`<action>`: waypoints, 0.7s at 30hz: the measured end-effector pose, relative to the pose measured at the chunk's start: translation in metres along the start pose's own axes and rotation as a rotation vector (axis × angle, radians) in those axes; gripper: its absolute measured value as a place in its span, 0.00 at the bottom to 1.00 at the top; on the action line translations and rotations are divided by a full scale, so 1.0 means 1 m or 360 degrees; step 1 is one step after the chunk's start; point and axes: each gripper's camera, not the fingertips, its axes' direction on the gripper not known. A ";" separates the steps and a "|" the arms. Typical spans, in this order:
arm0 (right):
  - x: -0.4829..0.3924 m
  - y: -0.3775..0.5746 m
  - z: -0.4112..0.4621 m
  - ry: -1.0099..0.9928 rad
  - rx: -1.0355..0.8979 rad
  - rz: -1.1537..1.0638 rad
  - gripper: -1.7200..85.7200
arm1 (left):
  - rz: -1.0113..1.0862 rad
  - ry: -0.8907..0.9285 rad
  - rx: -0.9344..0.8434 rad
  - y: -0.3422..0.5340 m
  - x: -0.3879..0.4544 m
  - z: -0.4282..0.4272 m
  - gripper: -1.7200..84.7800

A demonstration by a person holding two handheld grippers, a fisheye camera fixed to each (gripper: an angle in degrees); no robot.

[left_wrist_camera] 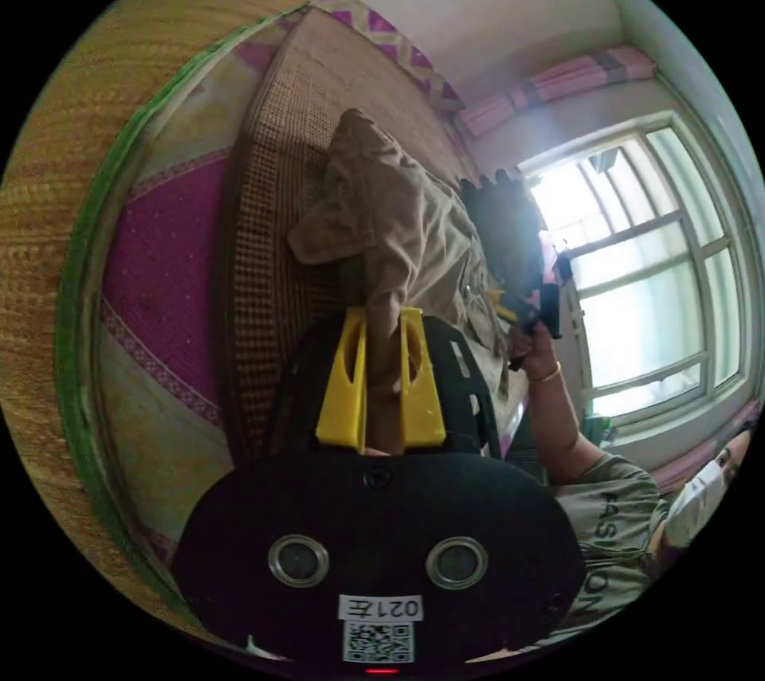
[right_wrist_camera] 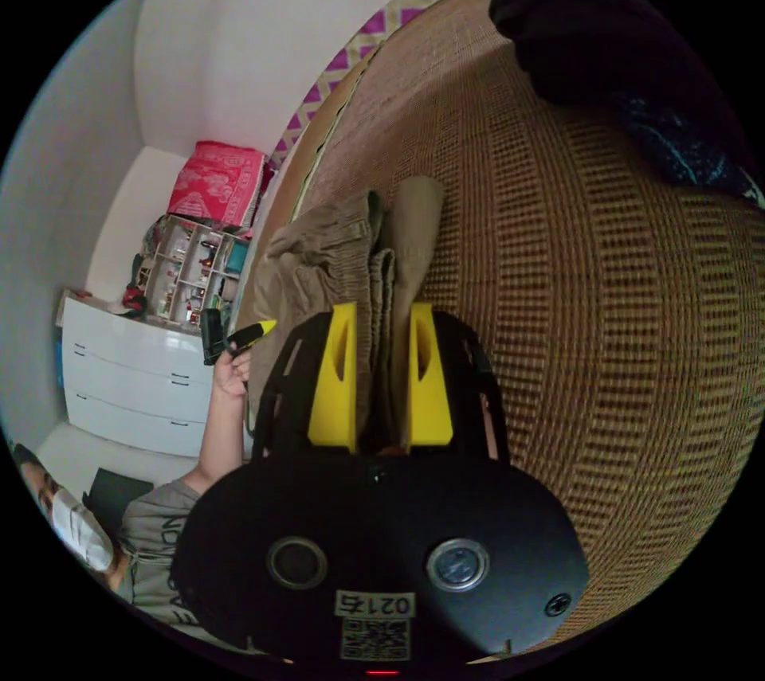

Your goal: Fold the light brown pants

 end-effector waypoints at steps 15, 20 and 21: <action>-0.281 -0.122 0.068 -0.0102 0.0001 -0.0692 0.07 | -0.0019 0.0064 0.0570 -0.048 -0.020 -0.238 0.02; -0.446 -0.230 0.210 -0.0115 -0.0018 -0.0924 0.08 | -0.0047 -0.0353 0.0818 -0.105 -0.053 -0.346 0.03; -0.461 -0.237 0.224 -0.0096 -0.0007 -0.0943 0.08 | -0.0045 -0.0423 0.0843 -0.110 -0.056 -0.353 0.03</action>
